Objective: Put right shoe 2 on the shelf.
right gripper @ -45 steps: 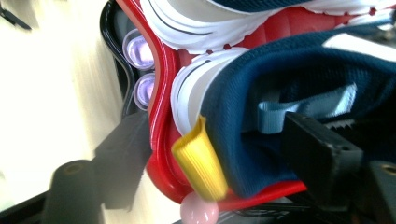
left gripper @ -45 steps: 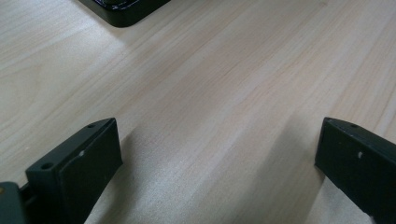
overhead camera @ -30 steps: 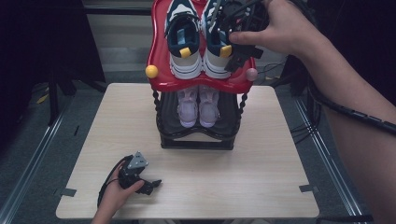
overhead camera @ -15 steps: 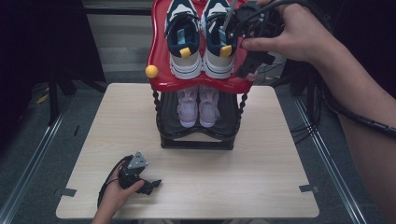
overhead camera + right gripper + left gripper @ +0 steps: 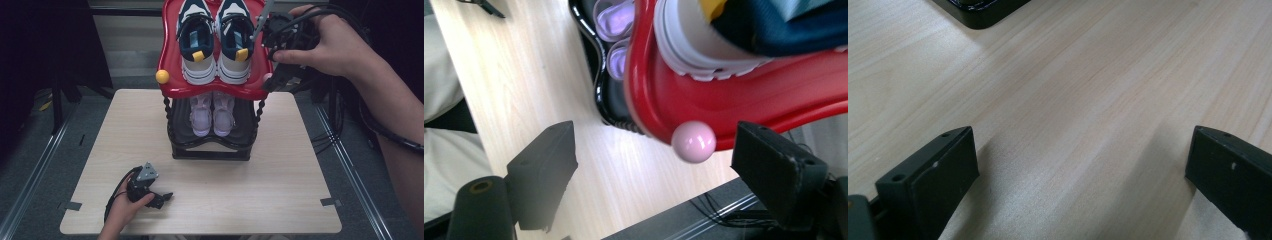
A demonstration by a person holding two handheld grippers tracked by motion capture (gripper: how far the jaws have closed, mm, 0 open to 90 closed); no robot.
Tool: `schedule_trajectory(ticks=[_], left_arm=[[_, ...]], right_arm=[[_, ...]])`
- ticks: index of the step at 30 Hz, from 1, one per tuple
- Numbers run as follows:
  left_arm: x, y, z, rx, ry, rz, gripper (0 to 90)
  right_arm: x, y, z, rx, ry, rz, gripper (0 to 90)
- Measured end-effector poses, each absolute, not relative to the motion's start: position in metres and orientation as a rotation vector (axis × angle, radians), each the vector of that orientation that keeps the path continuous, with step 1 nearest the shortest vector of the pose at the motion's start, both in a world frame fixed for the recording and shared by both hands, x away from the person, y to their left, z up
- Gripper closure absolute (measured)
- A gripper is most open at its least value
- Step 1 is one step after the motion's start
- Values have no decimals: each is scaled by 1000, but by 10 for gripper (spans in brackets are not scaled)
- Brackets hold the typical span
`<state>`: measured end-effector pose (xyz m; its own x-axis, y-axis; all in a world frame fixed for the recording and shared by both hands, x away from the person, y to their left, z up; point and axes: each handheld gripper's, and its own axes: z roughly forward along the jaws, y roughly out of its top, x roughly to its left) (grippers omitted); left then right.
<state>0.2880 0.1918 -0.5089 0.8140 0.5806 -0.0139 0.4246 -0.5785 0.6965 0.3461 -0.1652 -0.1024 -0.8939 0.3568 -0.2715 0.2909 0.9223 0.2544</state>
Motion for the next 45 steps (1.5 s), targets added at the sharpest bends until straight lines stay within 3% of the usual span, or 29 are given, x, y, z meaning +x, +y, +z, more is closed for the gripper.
schedule_trajectory(ticks=[45], left_arm=[[288, 192, -509, 2277, 733, 274, 0]], right_arm=[[325, -241, -162, 594, 2883, 102, 191]])
